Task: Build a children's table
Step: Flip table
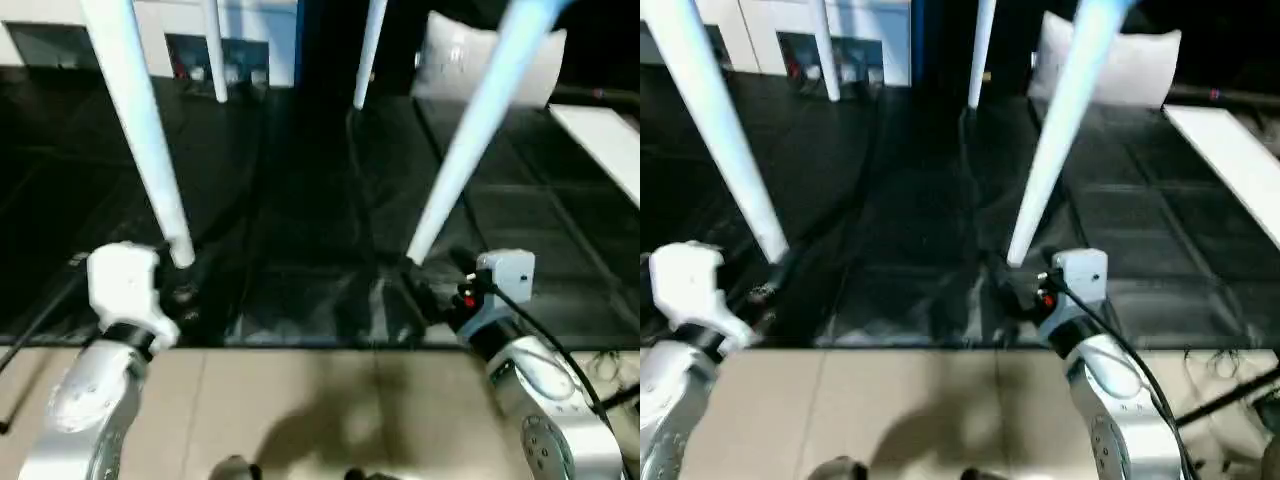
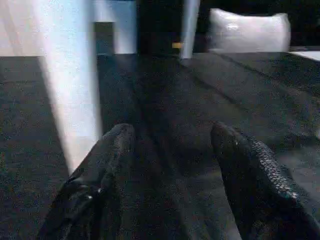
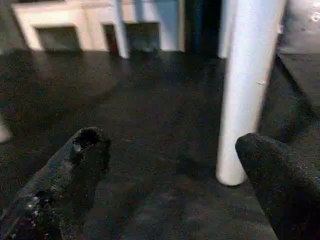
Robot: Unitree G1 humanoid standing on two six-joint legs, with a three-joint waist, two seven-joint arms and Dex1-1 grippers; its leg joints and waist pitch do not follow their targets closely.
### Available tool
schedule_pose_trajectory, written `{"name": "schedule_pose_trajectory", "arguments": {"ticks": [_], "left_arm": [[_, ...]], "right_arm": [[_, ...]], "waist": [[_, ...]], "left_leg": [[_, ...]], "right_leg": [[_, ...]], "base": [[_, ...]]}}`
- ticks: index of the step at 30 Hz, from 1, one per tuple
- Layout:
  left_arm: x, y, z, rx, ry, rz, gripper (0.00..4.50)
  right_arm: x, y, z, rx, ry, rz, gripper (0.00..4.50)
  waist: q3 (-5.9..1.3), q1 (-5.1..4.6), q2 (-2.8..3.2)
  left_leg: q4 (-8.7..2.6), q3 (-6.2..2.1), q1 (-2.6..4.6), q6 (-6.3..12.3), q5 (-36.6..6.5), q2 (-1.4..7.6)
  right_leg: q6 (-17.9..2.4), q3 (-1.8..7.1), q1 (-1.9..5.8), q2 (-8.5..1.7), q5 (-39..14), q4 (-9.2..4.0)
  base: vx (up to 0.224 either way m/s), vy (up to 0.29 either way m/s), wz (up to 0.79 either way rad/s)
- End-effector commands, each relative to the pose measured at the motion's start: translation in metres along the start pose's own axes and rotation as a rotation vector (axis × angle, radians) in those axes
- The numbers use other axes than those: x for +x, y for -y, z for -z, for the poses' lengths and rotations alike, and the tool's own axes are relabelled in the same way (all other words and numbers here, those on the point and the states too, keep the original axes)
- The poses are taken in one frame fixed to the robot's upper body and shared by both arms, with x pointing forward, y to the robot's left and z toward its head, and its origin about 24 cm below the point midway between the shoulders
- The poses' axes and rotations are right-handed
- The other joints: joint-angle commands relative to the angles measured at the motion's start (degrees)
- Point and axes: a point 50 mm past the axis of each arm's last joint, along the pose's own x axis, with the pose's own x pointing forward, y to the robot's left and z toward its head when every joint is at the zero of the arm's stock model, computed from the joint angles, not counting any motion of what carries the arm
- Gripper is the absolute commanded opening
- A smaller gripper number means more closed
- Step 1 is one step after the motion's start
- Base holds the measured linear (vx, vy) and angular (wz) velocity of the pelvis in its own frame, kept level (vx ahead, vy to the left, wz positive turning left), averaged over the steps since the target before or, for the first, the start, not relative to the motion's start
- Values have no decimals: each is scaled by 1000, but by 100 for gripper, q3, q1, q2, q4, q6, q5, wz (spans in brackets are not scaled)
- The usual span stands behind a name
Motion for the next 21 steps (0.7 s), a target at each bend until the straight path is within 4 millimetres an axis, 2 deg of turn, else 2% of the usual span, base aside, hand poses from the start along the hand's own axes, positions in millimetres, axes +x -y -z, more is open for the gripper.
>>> {"name": "schedule_pose_trajectory", "arguments": {"ticks": [1,2,3,4,5,6,7,8,9,10,11,12,13,14,15,16,17,18,19,20,21], "left_arm": [[1,12,-2,6,-1,61,280],[1,17,0,-8,-20,72,280],[1,19,2,-19,-30,77,280],[0,19,11,-28,-66,78,280],[-1,18,14,-23,-76,74,280],[-2,17,16,-20,-84,69,280],[-4,15,17,-19,-92,58,280],[-7,10,17,-20,-95,48,280],[-9,8,18,-45,-85,22,280],[-9,8,18,-45,-85,22,280],[-13,8,22,-82,-81,-12,280],[-15,8,24,-102,-84,-14,280],[-15,9,25,-110,-85,-14,299],[-17,8,26,-124,-88,-9,299],[-15,12,26,-134,-70,80,310],[-16,15,28,-123,-73,153,310],[-18,18,29,-105,-80,223,310],[-21,21,32,-62,-106,312,310],[-26,25,35,-23,-141,407,327],[-29,26,37,0,-164,462,344],[-30,26,40,5,-192,505,346]], "right_arm": [[-7,0,1,-22,-17,-24,450],[-10,0,2,-34,-34,-34,450],[-12,-1,2,-30,-41,-39,450],[-12,-2,3,-51,-48,-19,450],[-12,-2,3,-55,-51,-10,450],[-12,-1,3,-55,-52,0,450],[-12,-2,3,-47,-50,10,450],[-11,-4,3,-39,-47,13,450],[-8,-6,8,7,-59,-23,450],[-8,-6,8,7,-59,-23,450],[-6,-10,17,42,-80,-107,450],[-5,-14,18,37,-82,-163,450],[-5,-16,18,35,-83,-185,450],[-4,-21,17,22,-83,-230,450],[-5,-27,13,27,-77,-348,450],[-7,-30,13,17,-87,-403,450],[-9,-33,15,17,-108,-464,450],[-12,-36,18,-4,-145,-531,450],[-15,-38,23,-30,-185,-597,450],[-17,-39,26,-47,-211,-637,450],[-19,-39,34,-60,-261,-679,450]], "waist": [[-50,435,232],[-24,670,278],[-124,671,93],[-104,362,-485],[-69,439,-424],[110,561,-278],[13,597,-265],[-7,504,-204],[-38,395,-284],[-150,320,-116],[-235,291,16],[-276,252,-39],[-179,202,-3],[-135,175,-1],[-162,131,-92],[-172,122,-197],[-197,141,-187],[-212,140,-251],[-249,152,-234],[-264,161,-190],[-275,163,-108]], "left_leg": [[-1366,287,-499,-605,-5735,336],[-1364,532,-477,-441,-5538,318],[-1107,582,-379,-535,-4813,320],[842,222,675,-589,-2484,10],[881,-249,-22,88,-562,-348],[836,-350,-15,79,-392,-384],[473,-465,211,-189,-691,-253],[23,-365,521,-420,-1734,-134],[-175,-361,519,-454,-2258,-74],[-424,-425,462,-426,-2428,25],[-545,-476,440,-288,-1960,105],[-577,-471,446,-193,-1706,139],[-731,-440,417,-269,-2414,139],[-750,-433,424,-398,-2854,130],[-738,-395,545,-506,-3258,71],[-750,-363,493,-447,-3002,60],[-776,-333,488,-352,-2547,80],[-774,-326,485,-276,-2323,85],[-764,-310,445,-158,-1825,82],[-751,-278,470,-131,-1647,86],[-730,-285,471,-151,-1614,73]], "right_leg": [[-177,-31,611,110,-2072,1273],[-132,362,629,62,-2517,1607],[-28,728,698,-77,-3506,1560],[463,1136,-521,-846,-7096,-190],[181,1553,145,-773,-7150,-359],[22,1553,176,-823,-6864,-427],[-191,1465,240,-731,-5666,-129],[-413,1118,58,-336,-4700,50],[-487,1034,126,-265,-4227,109],[-648,988,363,-301,-2862,192],[-759,918,511,-345,-1446,214],[-777,874,579,-360,-908,177],[-733,818,600,-368,-1321,43],[-723,842,563,-388,-1660,14],[-646,914,546,-508,-2465,-179],[-589,926,588,-503,-2428,-202],[-533,934,580,-503,-2097,-209],[-520,925,581,-497,-1915,-198],[-475,920,612,-469,-1376,-134],[-500,921,577,-460,-979,-106],[-529,922,563,-457,-799,-75]], "base": [[-223,47,2],[-164,-25,11],[-164,-25,11],[18,-137,2],[30,-71,2],[30,-71,2],[0,0,0],[-107,7,21],[-107,7,21],[-96,20,3],[0,60,-11],[0,60,-11],[-11,82,-12],[-20,78,-4],[-20,78,-4],[0,0,0],[0,0,0],[0,0,0],[0,0,0],[0,0,0],[0,0,0]]}}
